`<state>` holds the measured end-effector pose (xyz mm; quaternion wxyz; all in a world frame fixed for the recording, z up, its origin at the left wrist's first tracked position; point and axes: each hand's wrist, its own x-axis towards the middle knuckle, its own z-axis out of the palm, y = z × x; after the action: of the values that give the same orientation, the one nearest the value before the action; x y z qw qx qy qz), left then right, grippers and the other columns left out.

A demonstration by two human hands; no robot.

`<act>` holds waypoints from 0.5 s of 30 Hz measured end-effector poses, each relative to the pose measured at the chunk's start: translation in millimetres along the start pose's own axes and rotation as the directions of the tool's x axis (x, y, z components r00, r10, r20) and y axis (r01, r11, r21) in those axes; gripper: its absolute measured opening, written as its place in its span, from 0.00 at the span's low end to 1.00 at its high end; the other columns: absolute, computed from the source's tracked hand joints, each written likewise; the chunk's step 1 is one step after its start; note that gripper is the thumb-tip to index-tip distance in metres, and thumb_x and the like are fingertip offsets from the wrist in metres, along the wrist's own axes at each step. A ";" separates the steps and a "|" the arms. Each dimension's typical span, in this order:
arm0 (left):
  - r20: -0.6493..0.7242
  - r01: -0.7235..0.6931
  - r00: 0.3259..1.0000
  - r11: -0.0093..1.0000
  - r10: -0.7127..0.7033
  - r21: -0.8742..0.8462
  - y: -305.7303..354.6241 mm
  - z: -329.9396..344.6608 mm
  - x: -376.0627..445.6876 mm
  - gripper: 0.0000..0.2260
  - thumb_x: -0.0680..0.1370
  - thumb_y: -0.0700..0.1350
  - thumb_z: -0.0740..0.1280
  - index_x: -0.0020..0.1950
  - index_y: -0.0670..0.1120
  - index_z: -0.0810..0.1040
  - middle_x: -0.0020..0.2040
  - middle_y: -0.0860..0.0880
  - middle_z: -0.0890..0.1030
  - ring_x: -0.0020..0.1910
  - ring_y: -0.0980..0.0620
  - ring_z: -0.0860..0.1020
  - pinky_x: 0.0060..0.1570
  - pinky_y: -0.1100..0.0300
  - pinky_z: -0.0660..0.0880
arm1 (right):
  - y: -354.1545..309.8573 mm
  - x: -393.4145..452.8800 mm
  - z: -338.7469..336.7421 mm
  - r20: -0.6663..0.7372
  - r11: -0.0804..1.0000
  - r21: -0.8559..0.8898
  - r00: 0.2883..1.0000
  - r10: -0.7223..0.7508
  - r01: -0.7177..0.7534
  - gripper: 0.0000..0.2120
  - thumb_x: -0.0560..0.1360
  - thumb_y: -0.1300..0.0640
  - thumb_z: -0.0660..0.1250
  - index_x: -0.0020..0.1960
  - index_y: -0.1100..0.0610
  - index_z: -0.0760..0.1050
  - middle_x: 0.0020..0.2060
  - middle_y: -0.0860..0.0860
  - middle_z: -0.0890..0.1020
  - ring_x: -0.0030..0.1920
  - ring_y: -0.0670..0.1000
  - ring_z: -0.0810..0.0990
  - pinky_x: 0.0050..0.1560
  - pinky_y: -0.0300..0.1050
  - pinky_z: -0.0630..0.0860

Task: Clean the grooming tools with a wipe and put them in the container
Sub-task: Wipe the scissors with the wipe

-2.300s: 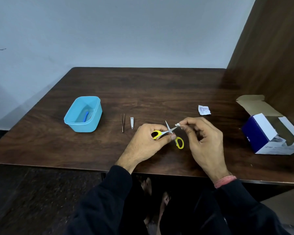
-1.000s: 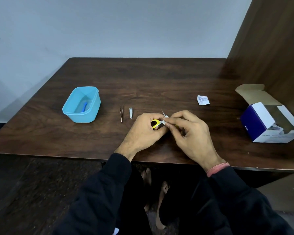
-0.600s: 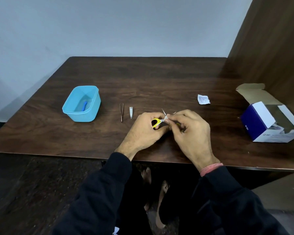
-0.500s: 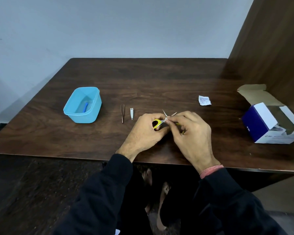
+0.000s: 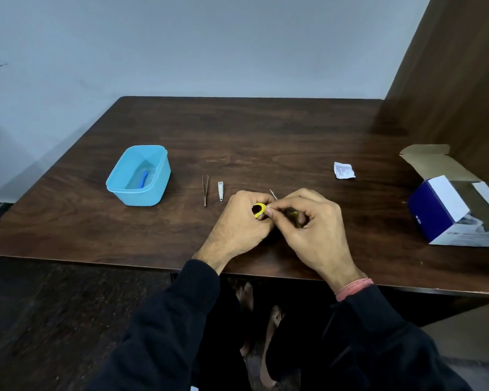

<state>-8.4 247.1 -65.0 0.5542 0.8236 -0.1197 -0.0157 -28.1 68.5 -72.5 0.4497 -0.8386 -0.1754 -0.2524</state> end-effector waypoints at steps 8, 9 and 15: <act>-0.001 -0.013 1.000 1.000 0.013 -0.001 3.6 1.2 -0.5 0.12 0.79 0.36 0.73 0.38 0.49 0.84 0.32 0.48 0.79 0.33 0.55 0.72 0.34 0.55 0.69 | -0.1 -1.3 -2.0 -0.029 1.000 -0.012 1.000 0.009 -0.010 0.04 0.76 0.60 0.83 0.50 0.52 0.91 0.44 0.44 0.86 0.41 0.38 0.77 0.47 0.31 0.69; -0.005 -0.013 1.000 1.000 0.013 0.001 3.9 1.6 -0.7 0.11 0.79 0.38 0.73 0.39 0.51 0.85 0.33 0.45 0.81 0.33 0.55 0.73 0.34 0.54 0.70 | 0.2 -0.6 -2.6 -0.040 1.000 -0.015 0.999 0.019 -0.020 0.04 0.76 0.59 0.83 0.50 0.52 0.91 0.44 0.43 0.86 0.41 0.37 0.77 0.46 0.30 0.69; -0.003 0.000 1.000 1.000 0.000 -0.010 8.4 0.6 -4.1 0.09 0.79 0.41 0.75 0.41 0.53 0.87 0.32 0.48 0.80 0.33 0.54 0.73 0.34 0.54 0.70 | -0.8 -0.7 -3.6 -0.064 1.000 -0.022 0.998 0.021 -0.022 0.04 0.76 0.60 0.83 0.50 0.53 0.91 0.44 0.44 0.87 0.41 0.35 0.77 0.46 0.29 0.69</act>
<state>-13.9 244.4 -58.0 0.5584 0.8209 -0.1188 -0.0151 -30.0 65.9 -70.7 0.4485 -0.8370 -0.1491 -0.2760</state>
